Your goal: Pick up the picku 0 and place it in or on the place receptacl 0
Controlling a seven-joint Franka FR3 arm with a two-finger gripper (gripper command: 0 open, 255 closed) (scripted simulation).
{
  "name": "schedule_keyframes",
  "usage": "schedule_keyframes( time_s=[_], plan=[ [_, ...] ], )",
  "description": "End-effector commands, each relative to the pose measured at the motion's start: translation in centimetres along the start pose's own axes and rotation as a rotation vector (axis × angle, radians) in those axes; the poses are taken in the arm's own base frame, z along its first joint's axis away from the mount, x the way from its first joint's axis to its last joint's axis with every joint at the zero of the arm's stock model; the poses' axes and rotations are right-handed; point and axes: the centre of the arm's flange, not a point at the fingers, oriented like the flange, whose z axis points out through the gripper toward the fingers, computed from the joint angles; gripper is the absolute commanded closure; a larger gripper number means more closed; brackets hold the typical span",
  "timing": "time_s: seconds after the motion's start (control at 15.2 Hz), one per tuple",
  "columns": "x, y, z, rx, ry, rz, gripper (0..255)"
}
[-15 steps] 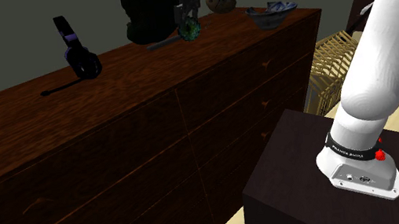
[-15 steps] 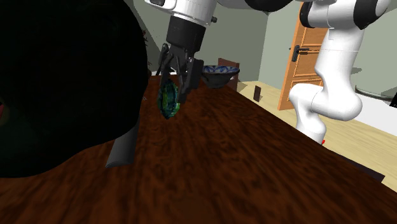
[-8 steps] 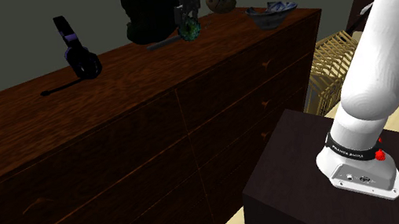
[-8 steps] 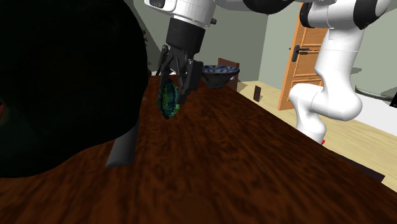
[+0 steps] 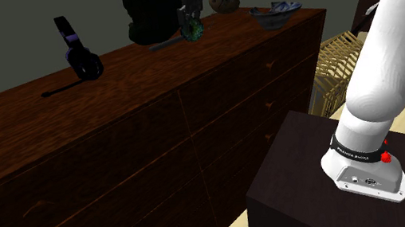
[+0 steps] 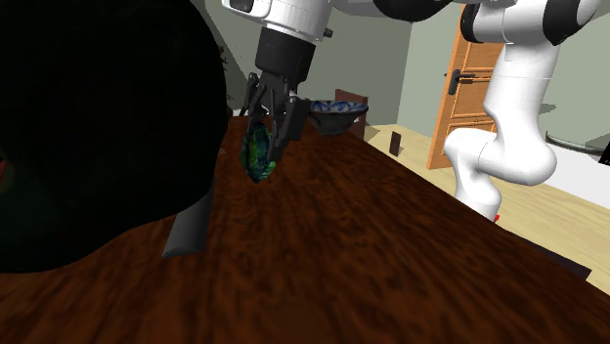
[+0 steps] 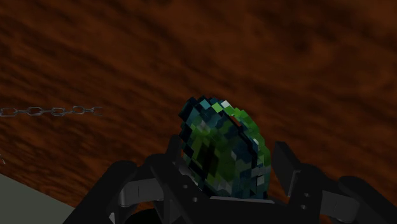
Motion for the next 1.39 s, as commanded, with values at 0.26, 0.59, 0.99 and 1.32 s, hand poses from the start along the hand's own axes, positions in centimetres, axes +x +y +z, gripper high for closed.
schedule_keyframes(
  time_s=[0.26,0.59,0.99,1.32],
  plan=[
    [0.4,0.3,-1.5,0.000,-0.001,0.000,255],
    [1.0,0.8,-4.0,0.000,-0.001,0.000,255],
    [1.7,1.3,-7.1,0.000,-0.001,0.000,255],
    [2.3,1.8,-9.6,0.000,-0.001,0.000,255]
  ],
)
